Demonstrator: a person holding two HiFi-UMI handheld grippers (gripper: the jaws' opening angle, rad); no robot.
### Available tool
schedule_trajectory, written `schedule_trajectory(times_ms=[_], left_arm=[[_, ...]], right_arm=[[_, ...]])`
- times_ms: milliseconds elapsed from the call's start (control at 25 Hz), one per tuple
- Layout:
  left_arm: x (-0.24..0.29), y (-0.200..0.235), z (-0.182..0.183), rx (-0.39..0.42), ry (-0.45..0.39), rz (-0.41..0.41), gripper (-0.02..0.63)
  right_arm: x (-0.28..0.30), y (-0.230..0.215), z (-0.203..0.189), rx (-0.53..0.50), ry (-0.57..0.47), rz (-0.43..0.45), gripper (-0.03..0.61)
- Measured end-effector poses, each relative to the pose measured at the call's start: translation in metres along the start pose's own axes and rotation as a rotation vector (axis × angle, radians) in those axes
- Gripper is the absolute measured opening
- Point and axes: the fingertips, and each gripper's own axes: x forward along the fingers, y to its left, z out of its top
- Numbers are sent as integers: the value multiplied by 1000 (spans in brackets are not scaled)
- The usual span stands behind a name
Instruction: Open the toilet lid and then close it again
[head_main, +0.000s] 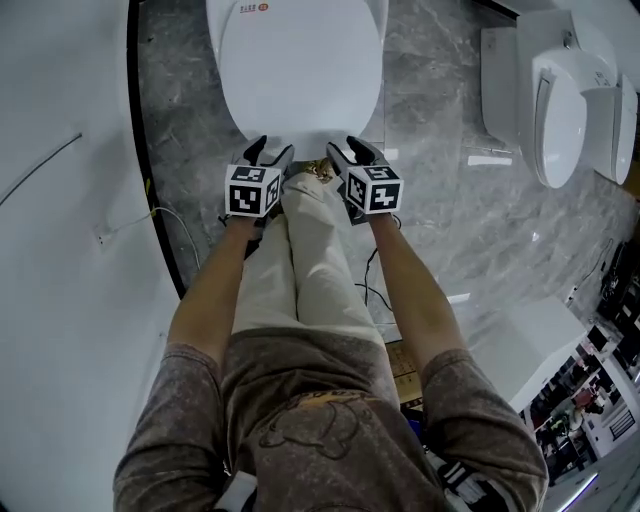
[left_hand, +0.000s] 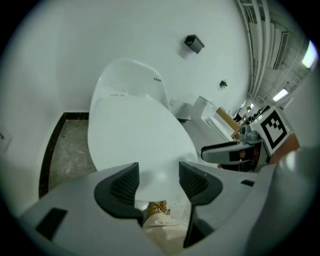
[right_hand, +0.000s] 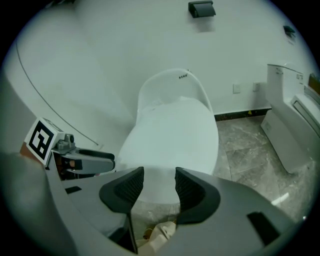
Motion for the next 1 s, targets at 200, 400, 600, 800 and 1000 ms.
schedule_trajectory(times_ms=[200,400,600,800,1000], left_arm=[[-72,-32,87,10,-143,-1,256],[-167,-69,172,11,-287,-34,256],[-255,-123,222,72,-393,-77,256],[-322,-172,253,188,-468,-122,256],[-371,-193,263,239,-530,-126,253]], right_arm=[[-71,23,77,-19,-128,9,215],[-154,68,148,-86,-223,37,204],[-242,110,192,-185,-312,87,204],[-319,142,226,-246,-414,119,196],[-376,168,236,-278,-513,138,165]])
